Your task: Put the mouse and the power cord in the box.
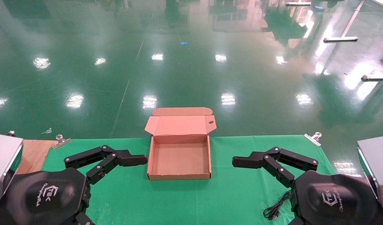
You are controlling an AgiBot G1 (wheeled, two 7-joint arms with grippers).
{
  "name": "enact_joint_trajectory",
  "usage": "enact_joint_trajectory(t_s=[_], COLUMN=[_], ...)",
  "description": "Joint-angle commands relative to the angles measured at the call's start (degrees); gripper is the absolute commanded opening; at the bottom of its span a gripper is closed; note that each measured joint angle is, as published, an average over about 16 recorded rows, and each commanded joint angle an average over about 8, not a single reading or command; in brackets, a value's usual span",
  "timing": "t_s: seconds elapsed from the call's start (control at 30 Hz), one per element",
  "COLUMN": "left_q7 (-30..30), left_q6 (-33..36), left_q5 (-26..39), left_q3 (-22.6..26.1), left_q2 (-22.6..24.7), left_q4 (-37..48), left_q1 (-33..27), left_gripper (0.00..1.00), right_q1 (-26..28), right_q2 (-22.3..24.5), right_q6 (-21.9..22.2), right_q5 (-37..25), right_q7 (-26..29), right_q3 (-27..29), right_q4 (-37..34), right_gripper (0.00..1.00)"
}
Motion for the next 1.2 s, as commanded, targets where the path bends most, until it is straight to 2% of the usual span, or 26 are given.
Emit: enact_joint_trajectory(t_s=[0.03, 0.83, 1.0, 1.2], left_q7=[0.00, 0.06, -0.11, 1.16], left_q6=[0.00, -0.01, 1.64, 4.66], left_q5=[0.00, 0.14, 3.82, 12.99], left_q3=[0.00, 0.18, 2.13, 7.88], left_q2=[0.00, 0.12, 0.17, 0.14], left_q4=[0.00, 0.10, -0.02, 2.60], left_q1=[0.00, -0.07, -1.58, -6.35], left_gripper=[1.00, 1.00, 1.00, 1.00], right_q1=[0.00, 0.02, 2.51, 9.40], right_q2=[0.00, 0.08, 0.33, -2.37], right_q6=[0.00, -0.06, -1.28, -3.96], right_q5=[0.00, -0.19, -6.91, -21.79], right_q7=[0.00, -0.04, -1.50, -4.55], right_q3=[0.00, -0.05, -2.46, -9.71], right_q4=[0.00, 0.08, 1.40, 0.63], right_gripper=[1.00, 1.00, 1.00, 1.00])
